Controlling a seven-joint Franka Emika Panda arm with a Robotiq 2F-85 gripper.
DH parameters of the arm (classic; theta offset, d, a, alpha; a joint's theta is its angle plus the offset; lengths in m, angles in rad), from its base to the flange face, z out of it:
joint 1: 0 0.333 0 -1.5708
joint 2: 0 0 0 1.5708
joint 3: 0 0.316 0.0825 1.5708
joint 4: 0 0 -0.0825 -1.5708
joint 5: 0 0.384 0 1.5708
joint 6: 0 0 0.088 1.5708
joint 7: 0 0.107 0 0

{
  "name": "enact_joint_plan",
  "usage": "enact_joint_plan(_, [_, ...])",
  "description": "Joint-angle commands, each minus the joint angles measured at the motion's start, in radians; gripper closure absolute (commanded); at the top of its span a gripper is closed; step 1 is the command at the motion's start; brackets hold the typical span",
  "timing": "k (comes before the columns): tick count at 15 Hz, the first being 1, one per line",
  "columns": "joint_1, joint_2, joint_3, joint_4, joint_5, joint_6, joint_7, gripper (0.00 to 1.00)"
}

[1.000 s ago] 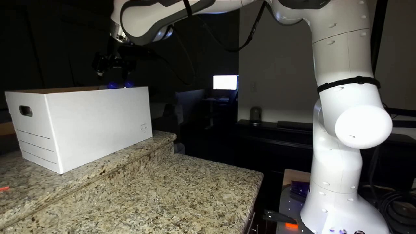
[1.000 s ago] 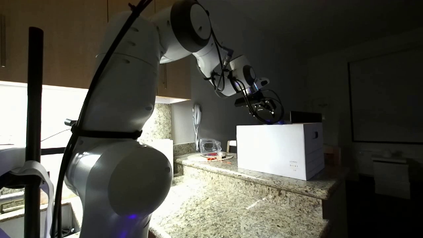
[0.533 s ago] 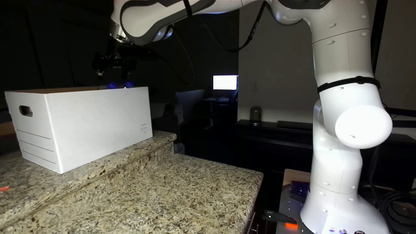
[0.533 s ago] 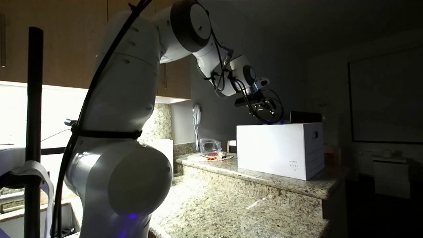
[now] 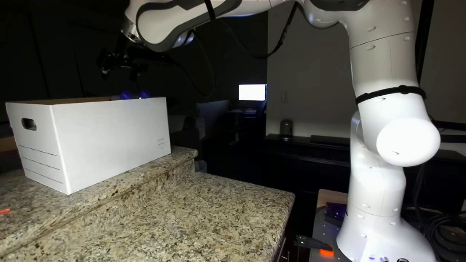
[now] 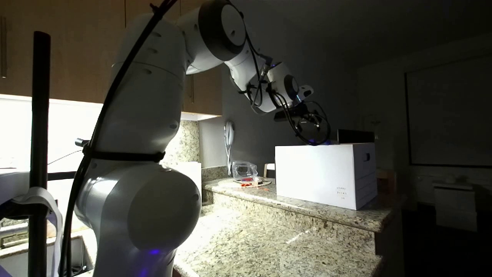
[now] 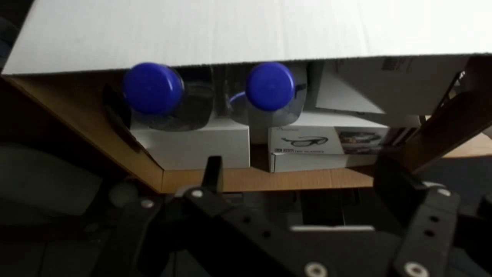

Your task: Take two bottles out of the white storage box

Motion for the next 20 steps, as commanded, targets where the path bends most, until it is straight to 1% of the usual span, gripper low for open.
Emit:
enact_joint_plan(1, [0.018, 0.007, -0.028, 0.005, -0.076, 0.051, 0.093, 0.0])
enact_joint_plan(3, [0.023, 0.014, -0.036, 0.008, -0.103, 0.026, 0.119, 0.0])
enact_joint_plan(5, [0.024, 0.024, -0.037, 0.01, -0.104, 0.017, 0.127, 0.0])
enact_joint_plan(7, [0.018, 0.039, -0.031, 0.011, -0.073, 0.028, 0.11, 0.0])
enact_joint_plan(8, [0.031, 0.044, -0.045, 0.011, -0.061, 0.029, 0.102, 0.0])
enact_joint_plan(10, [0.028, 0.059, -0.039, 0.015, -0.027, 0.018, 0.081, 0.0])
enact_joint_plan(15, [0.033, 0.066, -0.036, 0.027, 0.025, -0.057, 0.056, 0.0])
enact_joint_plan(19, [0.039, 0.061, -0.037, 0.053, 0.016, -0.137, 0.061, 0.0])
enact_joint_plan(20, [0.039, 0.063, -0.035, 0.062, 0.016, -0.154, 0.06, 0.19])
